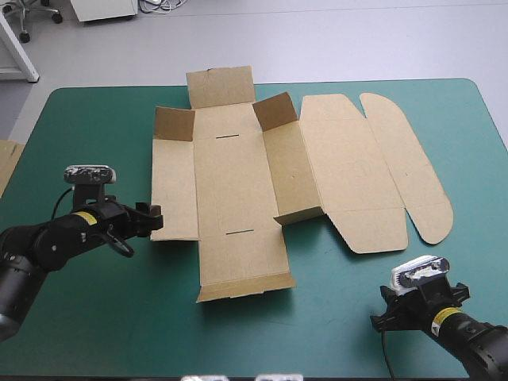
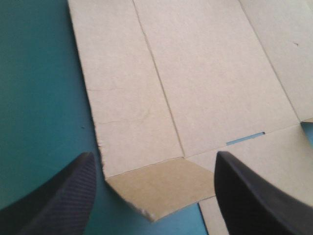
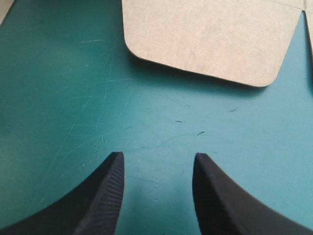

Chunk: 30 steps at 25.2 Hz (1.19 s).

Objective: Fold the box

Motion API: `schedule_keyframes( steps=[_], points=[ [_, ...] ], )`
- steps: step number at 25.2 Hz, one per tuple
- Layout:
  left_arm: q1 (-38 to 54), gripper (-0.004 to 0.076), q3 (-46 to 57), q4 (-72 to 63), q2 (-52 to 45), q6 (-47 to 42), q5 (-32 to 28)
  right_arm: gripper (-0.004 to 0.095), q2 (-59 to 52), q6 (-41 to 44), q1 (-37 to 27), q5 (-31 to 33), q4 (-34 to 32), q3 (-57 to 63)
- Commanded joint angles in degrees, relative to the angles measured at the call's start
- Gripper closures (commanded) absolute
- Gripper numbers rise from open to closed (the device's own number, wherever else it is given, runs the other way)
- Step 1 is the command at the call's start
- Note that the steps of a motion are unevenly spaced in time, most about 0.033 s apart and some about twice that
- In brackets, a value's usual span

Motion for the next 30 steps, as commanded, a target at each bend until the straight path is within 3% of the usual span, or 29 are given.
schedule_keyframes(
  steps=[1, 6, 12, 18, 24, 30],
  points=[
    [2.87, 0.0228, -2.50, -10.13, 4.62, 6.21, -3.53, 0.0482, 0.01, -0.18, -0.07, -3.07, -0.21, -1.78],
    [12.37, 0.0228, -2.50, -26.52, 10.75, 21.36, -2.50, 0.0482, 0.01, -0.18, -0.07, -3.07, 0.43, -1.78],
    [24.52, 0.0228, -2.40, -41.21, 22.45, 38.69, 5.18, 0.0482, 0.01, -0.50, -0.07, -2.95, 1.52, -2.62],
    [24.94, 0.0228, -2.40, -50.89, 33.11, 50.18, 7.19, 0.0483, 0.01, -1.31, -0.07, -3.18, 1.52, -2.85],
    [24.94, 0.0228, -2.74, -60.31, 38.03, 56.81, 11.02, 0.0482, 0.01, -1.31, -0.07, -3.51, 1.52, -2.85],
    [22.02, 0.0271, -5.55, -60.73, 39.95, 56.91, 12.13, 0.0482, 0.01, -1.47, -0.07, -4.15, 1.52, -2.85]
  ],
)
